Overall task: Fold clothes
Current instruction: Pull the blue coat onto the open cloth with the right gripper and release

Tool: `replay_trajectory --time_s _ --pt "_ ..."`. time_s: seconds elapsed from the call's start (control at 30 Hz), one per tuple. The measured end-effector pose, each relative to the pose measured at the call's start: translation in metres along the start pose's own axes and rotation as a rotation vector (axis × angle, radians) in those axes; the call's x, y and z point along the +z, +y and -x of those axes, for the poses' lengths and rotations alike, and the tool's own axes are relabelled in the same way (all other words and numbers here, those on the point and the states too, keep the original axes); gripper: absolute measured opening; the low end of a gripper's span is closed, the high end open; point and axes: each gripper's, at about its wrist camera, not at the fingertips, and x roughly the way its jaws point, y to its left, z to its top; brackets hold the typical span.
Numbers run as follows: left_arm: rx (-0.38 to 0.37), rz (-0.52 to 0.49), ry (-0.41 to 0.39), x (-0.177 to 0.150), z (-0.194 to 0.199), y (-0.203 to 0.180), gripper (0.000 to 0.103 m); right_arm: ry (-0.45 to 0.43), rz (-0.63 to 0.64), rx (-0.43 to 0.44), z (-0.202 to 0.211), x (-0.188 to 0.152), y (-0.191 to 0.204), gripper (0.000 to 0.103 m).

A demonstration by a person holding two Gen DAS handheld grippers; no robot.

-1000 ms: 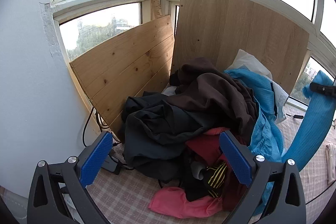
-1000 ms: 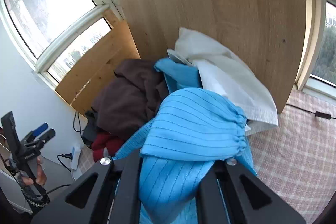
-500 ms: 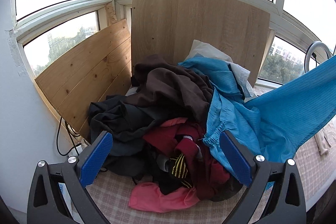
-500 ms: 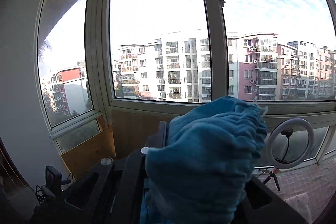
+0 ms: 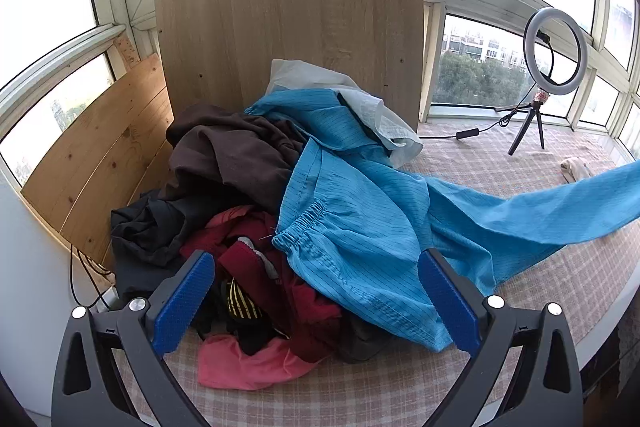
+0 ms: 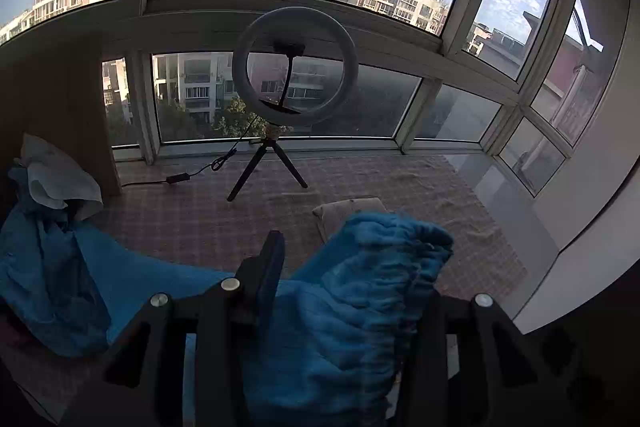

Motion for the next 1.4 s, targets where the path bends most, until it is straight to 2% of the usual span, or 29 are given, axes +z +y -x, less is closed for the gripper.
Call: replay_trajectory --time_s 0.03,0.1,0.17,0.23,0.33,0.43,0.47,0.53,0.63,0.7,0.73,0.77,0.83,1.03,1.13,1.23,1.4 --pt "0.015 0.01 0.004 -0.003 0.004 0.0 0.102 0.036 0.011 0.053 -0.02 -0.009 0.01 0.038" --pt "0.051 0.04 0.017 -0.011 0.012 0.003 0.102 0.101 0.05 0.268 -0.044 -0.023 0.047 0.04" --pt "0.09 0.074 0.032 -0.02 0.019 0.008 0.102 0.143 0.115 0.449 -0.059 -0.031 0.11 0.049" --pt "0.129 0.106 0.046 -0.029 0.027 0.012 0.102 0.177 0.173 0.608 -0.075 -0.038 0.179 0.052" --pt "0.196 0.149 0.063 -0.049 0.043 0.022 0.102 0.235 0.192 0.787 -0.108 -0.039 0.276 0.057" --pt "0.269 0.207 0.091 -0.072 0.06 0.037 0.102 0.298 0.188 0.89 -0.141 -0.042 0.368 0.057" --pt "0.295 0.227 0.103 -0.081 0.065 0.044 0.102 0.32 0.206 0.893 -0.15 -0.044 0.394 0.057" --pt "0.353 0.272 0.13 -0.098 0.073 0.059 0.102 0.367 0.266 0.856 -0.165 -0.05 0.44 0.058" --pt "0.408 0.354 0.174 -0.121 0.078 0.084 0.102 0.419 0.324 0.796 -0.185 -0.059 0.483 0.067" --pt "0.418 0.408 0.198 -0.134 0.078 0.098 0.102 0.442 0.233 0.854 -0.196 -0.062 0.484 0.061" --pt "0.415 0.428 0.201 -0.139 0.078 0.102 0.102 0.468 0.161 0.907 -0.201 -0.062 0.479 0.034" --pt "0.41 0.442 0.202 -0.142 0.077 0.106 0.102 0.491 0.109 0.946 -0.203 -0.062 0.474 0.021" --pt "0.395 0.451 0.197 -0.143 0.075 0.107 0.102 0.502 0.05 1.01 -0.191 -0.051 0.461 0.018" --pt "0.311 0.407 0.151 -0.121 0.06 0.095 0.102 0.304 0.003 1.233 -0.078 0.023 0.416 0.015" --pt "0.28 0.365 0.13 -0.11 0.057 0.088 0.102 0.198 -0.002 1.326 -0.021 0.059 0.398 0.015" --pt "0.272 0.33 0.111 -0.102 0.057 0.087 0.102 0.071 0.095 1.366 0.045 0.082 0.401 0.015" --pt "0.261 0.338 0.088 -0.098 0.06 0.103 0.102 -0.155 0.106 1.552 0.147 0.143 0.379 0.015"
